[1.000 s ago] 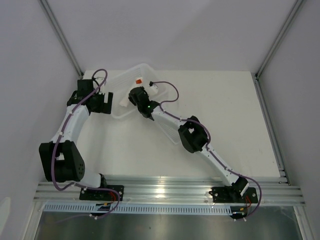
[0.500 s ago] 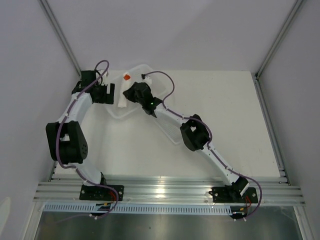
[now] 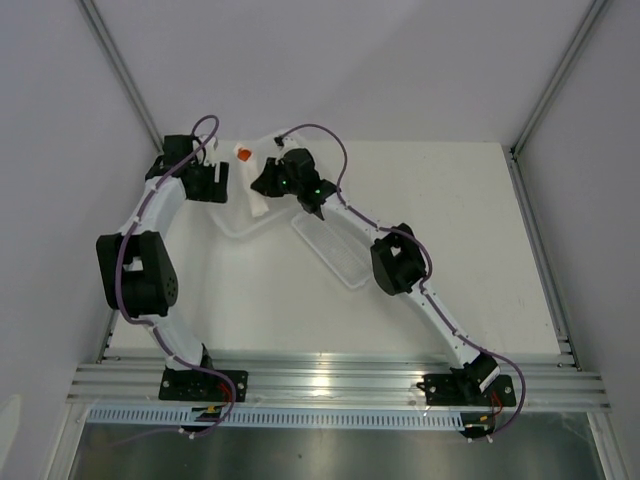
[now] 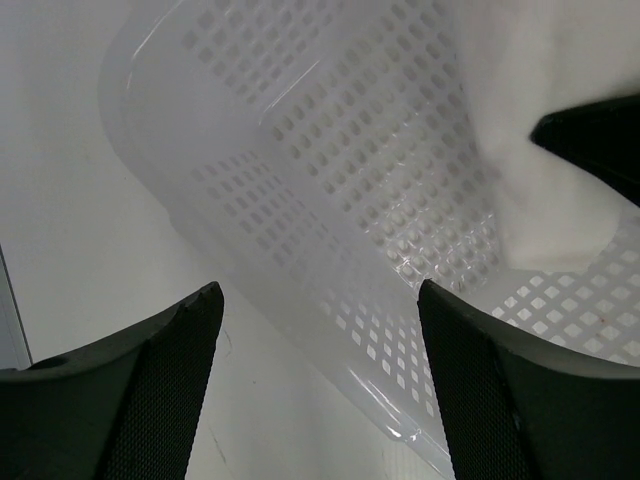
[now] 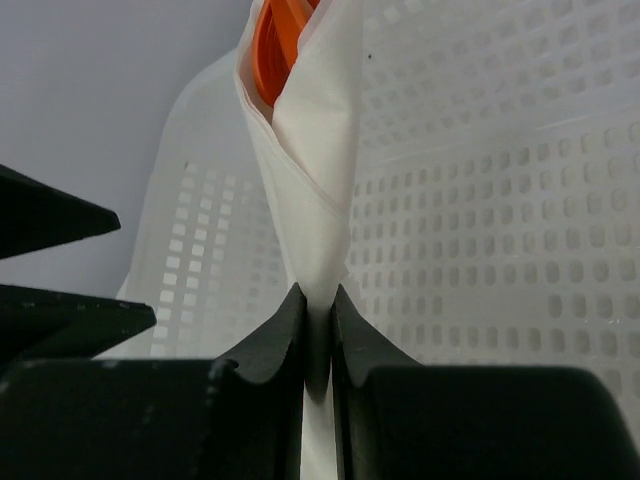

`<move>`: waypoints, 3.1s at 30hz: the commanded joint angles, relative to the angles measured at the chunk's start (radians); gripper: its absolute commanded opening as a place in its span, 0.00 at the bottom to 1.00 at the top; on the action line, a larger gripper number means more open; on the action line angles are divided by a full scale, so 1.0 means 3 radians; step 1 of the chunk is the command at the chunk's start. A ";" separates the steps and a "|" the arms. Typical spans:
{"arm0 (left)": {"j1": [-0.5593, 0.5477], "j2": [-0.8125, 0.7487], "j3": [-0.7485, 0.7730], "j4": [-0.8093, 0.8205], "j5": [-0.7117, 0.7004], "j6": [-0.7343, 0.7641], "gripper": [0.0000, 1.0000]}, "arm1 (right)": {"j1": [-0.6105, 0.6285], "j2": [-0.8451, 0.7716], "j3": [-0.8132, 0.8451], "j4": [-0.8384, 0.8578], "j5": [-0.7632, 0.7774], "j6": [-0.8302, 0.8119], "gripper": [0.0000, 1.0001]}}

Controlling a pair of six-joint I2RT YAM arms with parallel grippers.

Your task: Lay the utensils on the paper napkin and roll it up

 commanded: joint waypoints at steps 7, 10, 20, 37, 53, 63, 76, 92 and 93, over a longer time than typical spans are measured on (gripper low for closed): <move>0.0048 0.0208 0.0185 -0.0189 0.0066 -0.0059 0.80 | 0.0065 0.0293 0.0348 -0.0215 -0.0250 -0.0020 0.00; 0.0053 0.0198 0.0073 -0.0159 0.0128 -0.0074 0.79 | 0.0060 0.0329 0.0333 -0.0327 -0.0306 0.0025 0.00; 0.0048 0.0392 0.0296 -0.0275 0.0256 -0.0064 0.75 | 0.0106 0.0365 0.0282 -0.0516 -0.0291 0.0393 0.00; 0.0043 0.0648 0.0711 -0.0644 0.0266 -0.0177 0.59 | -0.0007 0.0452 0.0236 -0.0732 0.0205 0.0854 0.11; 0.0048 0.0679 0.0676 -0.0603 0.0552 -0.0473 0.43 | -0.0058 0.0365 0.0128 -0.0747 -0.0301 0.0987 0.00; 0.0048 0.0694 0.0701 -0.0532 0.0563 -0.0519 0.41 | -0.0058 0.0263 0.0108 -0.0788 -0.0685 0.0946 0.00; 0.0048 0.0669 0.0696 -0.0522 0.0542 -0.0519 0.38 | -0.0063 0.0329 0.0021 -0.1258 -0.0347 0.0951 0.01; 0.0038 0.0648 0.0681 -0.0542 0.0532 -0.0509 0.37 | -0.0058 0.0104 -0.0050 -0.1105 -0.0061 0.0793 0.52; 0.0043 0.0648 0.0686 -0.0537 0.0537 -0.0514 0.37 | -0.0053 0.0084 -0.0061 -0.1115 -0.0026 0.0762 0.52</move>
